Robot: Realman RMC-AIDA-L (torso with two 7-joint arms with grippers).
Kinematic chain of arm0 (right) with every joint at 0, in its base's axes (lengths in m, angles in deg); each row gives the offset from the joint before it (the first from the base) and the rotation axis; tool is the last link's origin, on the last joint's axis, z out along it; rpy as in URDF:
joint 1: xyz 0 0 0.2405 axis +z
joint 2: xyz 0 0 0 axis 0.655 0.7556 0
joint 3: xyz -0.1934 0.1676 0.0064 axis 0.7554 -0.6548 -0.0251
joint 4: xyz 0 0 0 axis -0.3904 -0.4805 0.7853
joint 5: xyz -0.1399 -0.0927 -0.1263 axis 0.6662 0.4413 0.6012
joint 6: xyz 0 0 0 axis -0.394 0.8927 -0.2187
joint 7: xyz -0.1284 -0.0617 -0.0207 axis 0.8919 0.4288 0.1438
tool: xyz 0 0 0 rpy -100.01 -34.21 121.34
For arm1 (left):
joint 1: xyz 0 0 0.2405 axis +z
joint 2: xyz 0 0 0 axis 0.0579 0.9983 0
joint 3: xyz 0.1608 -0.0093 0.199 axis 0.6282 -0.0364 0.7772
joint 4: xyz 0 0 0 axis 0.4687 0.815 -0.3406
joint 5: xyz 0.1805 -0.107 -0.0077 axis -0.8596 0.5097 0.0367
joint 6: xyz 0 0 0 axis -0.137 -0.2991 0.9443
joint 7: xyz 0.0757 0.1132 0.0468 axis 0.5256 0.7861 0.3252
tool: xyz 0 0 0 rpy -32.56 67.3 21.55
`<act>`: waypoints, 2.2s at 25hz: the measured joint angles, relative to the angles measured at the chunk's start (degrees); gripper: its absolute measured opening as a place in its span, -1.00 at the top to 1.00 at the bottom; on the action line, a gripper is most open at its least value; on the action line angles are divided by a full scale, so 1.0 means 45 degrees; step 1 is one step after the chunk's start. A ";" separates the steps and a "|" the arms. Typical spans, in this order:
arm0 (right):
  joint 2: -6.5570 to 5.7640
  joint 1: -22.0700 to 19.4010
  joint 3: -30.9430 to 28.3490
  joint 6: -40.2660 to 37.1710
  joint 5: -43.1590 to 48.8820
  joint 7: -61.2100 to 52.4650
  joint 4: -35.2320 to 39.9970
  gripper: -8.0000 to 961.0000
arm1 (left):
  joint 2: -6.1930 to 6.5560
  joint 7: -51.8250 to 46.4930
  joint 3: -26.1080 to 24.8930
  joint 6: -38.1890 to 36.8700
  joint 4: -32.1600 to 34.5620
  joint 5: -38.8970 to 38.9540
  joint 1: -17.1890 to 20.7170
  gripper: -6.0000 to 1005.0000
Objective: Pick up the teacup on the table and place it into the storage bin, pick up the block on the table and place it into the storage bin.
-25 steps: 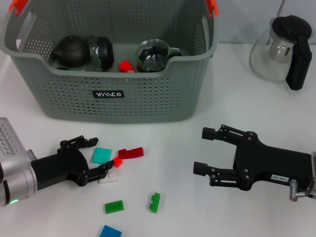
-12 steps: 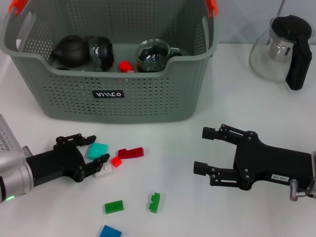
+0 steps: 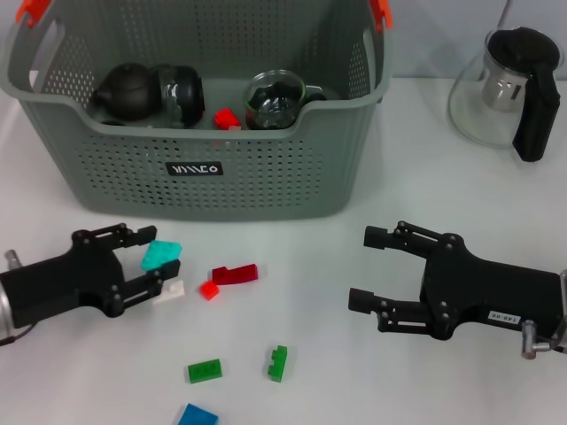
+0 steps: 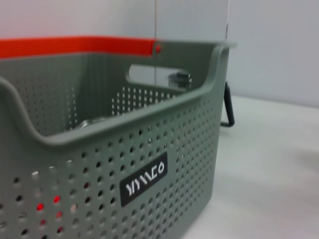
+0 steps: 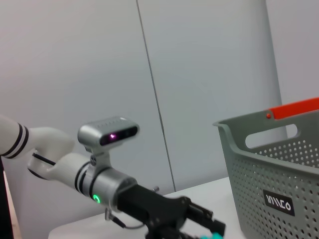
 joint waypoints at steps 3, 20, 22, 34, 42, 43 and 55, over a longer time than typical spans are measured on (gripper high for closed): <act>-0.0002 0.0037 0.0001 -0.0001 0.0000 0.0000 0.0008 -0.89 | 0.0104 -0.0177 -0.0187 -0.0351 0.0041 -0.0006 0.0006 -0.13; 0.0018 0.0041 0.0001 -0.0006 0.0000 0.0000 0.0009 -0.89 | 0.0046 -0.0156 -0.0174 -0.0156 0.0013 -0.0006 0.0020 -0.13; 0.0017 0.0036 0.0001 -0.0013 0.0000 0.0000 0.0009 -0.89 | 0.0046 -0.0150 -0.0164 -0.0156 0.0010 -0.0012 0.0020 -0.13; 0.0017 -0.0014 0.0000 -0.0034 0.0000 0.0000 0.0008 -0.89 | -0.0007 -0.0126 -0.0157 0.0085 -0.0031 -0.0215 0.0040 -0.13; 0.0036 -0.0010 0.0000 -0.0040 0.0000 0.0000 -0.0008 -0.89 | -0.0011 -0.0123 -0.0157 0.0145 -0.0030 -0.0298 0.0040 -0.13; 0.0037 -0.0006 0.0001 -0.0044 -0.0001 0.0000 -0.0010 -0.89 | -0.0010 -0.0123 -0.0158 0.0148 -0.0030 -0.0298 0.0040 -0.13; 0.0037 0.0022 0.0000 -0.0060 0.0011 0.0000 -0.0012 -0.89 | -0.0008 -0.0123 -0.0157 0.0162 -0.0030 -0.0333 0.0040 -0.13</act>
